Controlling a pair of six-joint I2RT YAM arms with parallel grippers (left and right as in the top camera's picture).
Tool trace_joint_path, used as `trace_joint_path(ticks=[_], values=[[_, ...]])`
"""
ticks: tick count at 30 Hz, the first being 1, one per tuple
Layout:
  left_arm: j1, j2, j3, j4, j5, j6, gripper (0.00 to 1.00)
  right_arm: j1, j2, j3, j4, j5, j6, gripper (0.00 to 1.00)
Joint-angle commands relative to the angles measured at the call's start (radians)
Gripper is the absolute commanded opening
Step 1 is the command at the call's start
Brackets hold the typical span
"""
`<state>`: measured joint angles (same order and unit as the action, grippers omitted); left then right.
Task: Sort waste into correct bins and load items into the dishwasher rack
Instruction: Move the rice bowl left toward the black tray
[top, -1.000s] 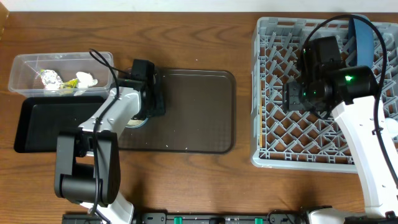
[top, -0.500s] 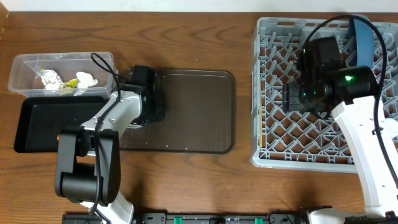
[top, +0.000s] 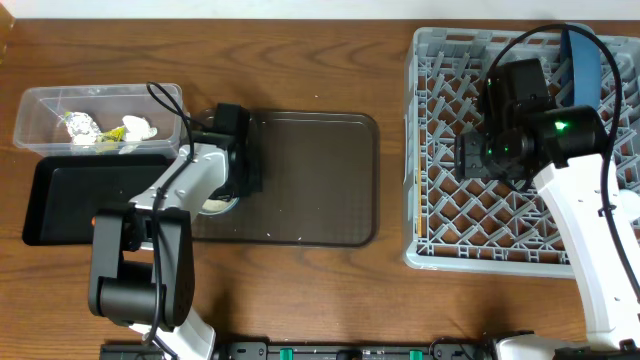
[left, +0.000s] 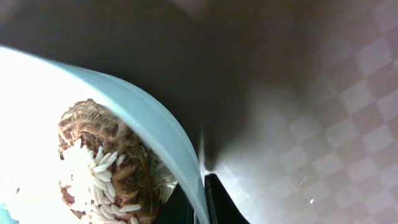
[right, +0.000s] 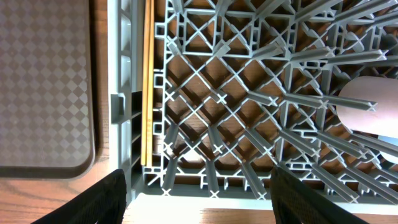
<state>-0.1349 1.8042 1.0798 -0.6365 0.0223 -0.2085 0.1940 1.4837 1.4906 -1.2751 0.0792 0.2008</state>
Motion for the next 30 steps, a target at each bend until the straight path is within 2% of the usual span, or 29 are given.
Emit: trace_joint_path(ticks=[1,8,18,30], values=[[-0.002,0.003,0.013,-0.034,0.037,-0.01,0.06,-0.005,-0.003,-0.002,-0.002,0.007,-0.008,0.7],[-0.002,-0.061,0.015,-0.085,0.029,-0.01,0.06,-0.005,-0.003,-0.002,-0.002,0.008,-0.008,0.69],[0.01,-0.248,0.015,-0.127,-0.024,-0.009,0.06,-0.005,-0.003,-0.002,-0.01,0.011,-0.008,0.69],[0.172,-0.303,0.027,-0.117,-0.003,0.011,0.06,-0.005,-0.003,-0.002,-0.03,0.019,-0.008,0.69]])
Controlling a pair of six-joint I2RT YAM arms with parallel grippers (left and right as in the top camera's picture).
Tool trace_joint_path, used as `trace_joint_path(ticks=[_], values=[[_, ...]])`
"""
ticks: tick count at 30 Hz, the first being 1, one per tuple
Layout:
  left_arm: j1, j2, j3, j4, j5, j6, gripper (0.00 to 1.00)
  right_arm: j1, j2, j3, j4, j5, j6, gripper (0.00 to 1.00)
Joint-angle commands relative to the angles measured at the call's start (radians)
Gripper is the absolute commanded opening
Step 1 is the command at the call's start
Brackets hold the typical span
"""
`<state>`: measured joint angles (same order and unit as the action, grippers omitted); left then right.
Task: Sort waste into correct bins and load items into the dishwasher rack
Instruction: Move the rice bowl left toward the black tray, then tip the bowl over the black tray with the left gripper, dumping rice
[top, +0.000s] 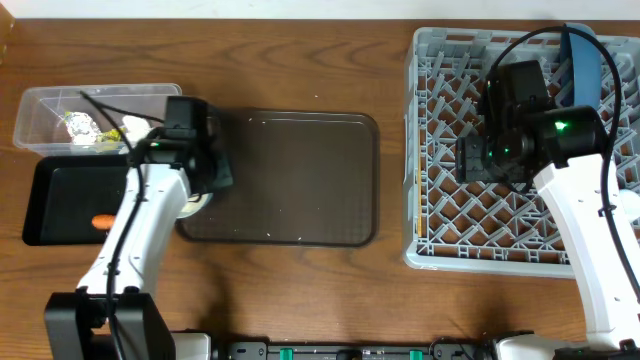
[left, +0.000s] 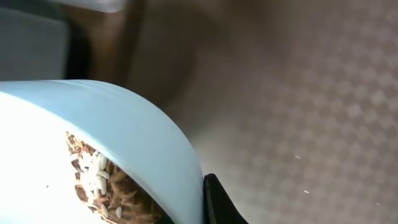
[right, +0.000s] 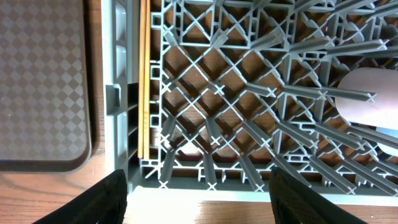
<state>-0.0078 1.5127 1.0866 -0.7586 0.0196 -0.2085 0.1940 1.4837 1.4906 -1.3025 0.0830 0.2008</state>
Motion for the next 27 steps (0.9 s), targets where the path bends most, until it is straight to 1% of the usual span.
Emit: trace_joint_path(ticks=[1,4,8,16,18,27], values=[[0.057,-0.011,0.022,0.008,-0.001,0.011,0.06,-0.005,-0.003,-0.002,-0.003,0.015,-0.008,0.69],[0.103,-0.011,0.032,0.019,0.005,0.013,0.06,-0.005,-0.003,-0.002,-0.003,0.015,-0.008,0.69],[0.173,-0.011,0.04,0.064,0.141,0.04,0.06,-0.005,-0.003,-0.002,-0.004,0.015,-0.008,0.69],[0.33,-0.01,0.04,0.136,0.301,0.044,0.06,-0.005,-0.003,-0.002,-0.016,0.015,-0.008,0.69],[0.37,-0.008,0.04,0.159,0.362,0.045,0.06,-0.005,-0.003,-0.002,-0.016,0.015,-0.008,0.69],[0.494,0.048,0.039,0.211,0.551,0.044,0.06,-0.005,-0.003,-0.002,-0.019,0.015,-0.008,0.69]])
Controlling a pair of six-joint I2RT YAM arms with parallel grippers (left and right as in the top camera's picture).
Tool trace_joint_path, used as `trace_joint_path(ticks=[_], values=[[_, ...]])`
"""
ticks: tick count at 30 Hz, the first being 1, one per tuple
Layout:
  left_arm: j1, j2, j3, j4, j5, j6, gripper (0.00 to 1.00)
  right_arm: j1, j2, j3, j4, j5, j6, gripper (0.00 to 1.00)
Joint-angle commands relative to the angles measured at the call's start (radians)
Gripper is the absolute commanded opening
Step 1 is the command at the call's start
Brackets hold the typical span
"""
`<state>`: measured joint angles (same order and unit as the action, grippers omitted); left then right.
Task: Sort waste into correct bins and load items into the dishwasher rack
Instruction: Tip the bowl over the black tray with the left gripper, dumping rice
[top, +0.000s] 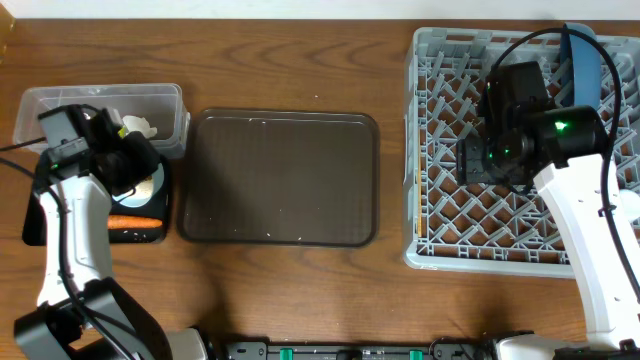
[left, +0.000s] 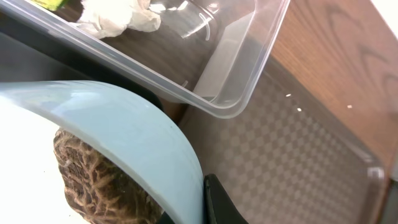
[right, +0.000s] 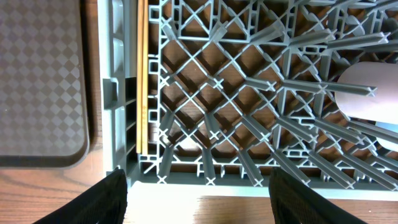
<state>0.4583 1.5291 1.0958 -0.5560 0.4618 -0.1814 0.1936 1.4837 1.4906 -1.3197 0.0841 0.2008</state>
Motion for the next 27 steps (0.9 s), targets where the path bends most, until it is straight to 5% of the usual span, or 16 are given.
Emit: trace_joint_path(ticks=[1,21,27], values=[[0.038,0.043,0.03,0.011,0.134,0.017,0.06,-0.005,-0.003,-0.002,-0.002,0.014,-0.008,0.69],[0.295,0.193,0.029,0.114,0.797,0.032,0.06,-0.005,-0.003,-0.002,-0.028,0.014,-0.007,0.68],[0.33,0.194,0.024,0.113,0.84,0.027,0.06,-0.005,-0.003,-0.002,-0.042,0.014,-0.007,0.68]])
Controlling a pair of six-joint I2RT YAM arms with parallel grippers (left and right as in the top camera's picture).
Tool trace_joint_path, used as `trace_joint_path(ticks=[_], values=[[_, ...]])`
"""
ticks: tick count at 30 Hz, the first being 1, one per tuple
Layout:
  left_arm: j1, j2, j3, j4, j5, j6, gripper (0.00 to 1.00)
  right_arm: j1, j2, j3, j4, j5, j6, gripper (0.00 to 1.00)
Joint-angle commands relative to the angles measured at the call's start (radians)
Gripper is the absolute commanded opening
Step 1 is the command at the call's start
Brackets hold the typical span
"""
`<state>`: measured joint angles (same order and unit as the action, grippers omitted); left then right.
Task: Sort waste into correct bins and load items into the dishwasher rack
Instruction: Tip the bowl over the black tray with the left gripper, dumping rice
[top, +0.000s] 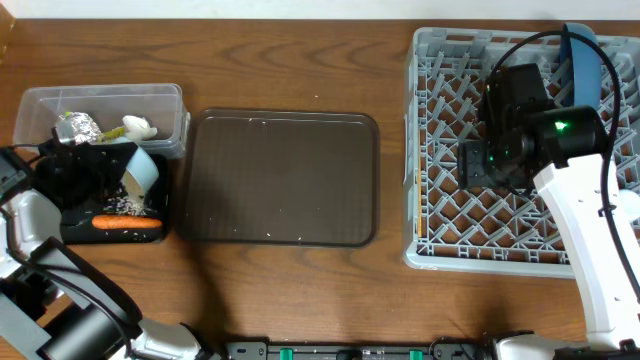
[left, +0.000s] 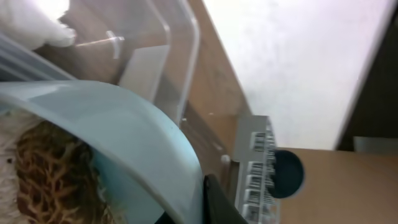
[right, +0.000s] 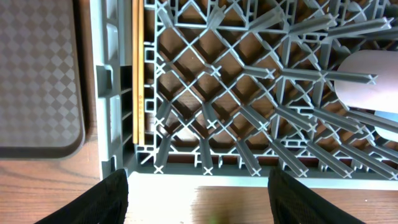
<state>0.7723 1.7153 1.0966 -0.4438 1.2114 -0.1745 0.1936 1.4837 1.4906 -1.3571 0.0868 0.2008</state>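
My left gripper (left: 200, 205) is shut on the rim of a light blue bowl (left: 127, 140), which is tipped on its side over the black bin (top: 50, 185). Brown food with rice (left: 53, 174) still clings inside the bowl (top: 142, 170). White rice and a carrot (top: 125, 222) lie in the black bin. The clear bin (top: 100, 100) behind it holds foil and paper scraps. My right gripper (right: 199, 205) hangs open over the grey dishwasher rack (top: 425, 200), nothing between its fingers. Wooden chopsticks (right: 137, 81) lie along the rack's left edge.
A brown serving tray (top: 280, 178) lies bare in the middle of the table. In the rack stand a blue plate (top: 590, 60) at the back right and a pale dish (right: 367, 81). Wood table shows in front of the rack.
My left arm has swung further left and the bowl, level over the black bin before, now lies tipped on its side. Rice now lies in the bin by the carrot. The right gripper barely shifted.
The left gripper was shut on the bowl's rim at the brown tray's left edge. It then held the bowl raised near the clear bin, then over the black bin, and now tipped there. The right gripper stayed open over the rack throughout.
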Motion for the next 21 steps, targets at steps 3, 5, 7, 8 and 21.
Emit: trace_joint_path(ticks=[3,5,7,8,21], values=[[0.026,0.01,0.019,0.001,0.119,0.021,0.06,-0.005,-0.003,-0.002,-0.006,0.011,-0.007,0.68],[0.03,0.013,0.015,0.001,0.138,0.021,0.06,-0.005,-0.003,-0.002,-0.006,0.011,-0.007,0.68],[0.034,0.014,0.006,0.003,0.14,0.026,0.06,-0.005,-0.003,-0.002,-0.006,0.011,-0.007,0.68],[0.037,0.017,0.001,0.005,0.141,0.029,0.06,-0.005,-0.003,-0.002,-0.006,0.011,-0.007,0.68],[0.071,0.145,-0.018,0.025,0.339,0.07,0.06,-0.005,-0.003,-0.002,-0.011,0.011,-0.007,0.68]])
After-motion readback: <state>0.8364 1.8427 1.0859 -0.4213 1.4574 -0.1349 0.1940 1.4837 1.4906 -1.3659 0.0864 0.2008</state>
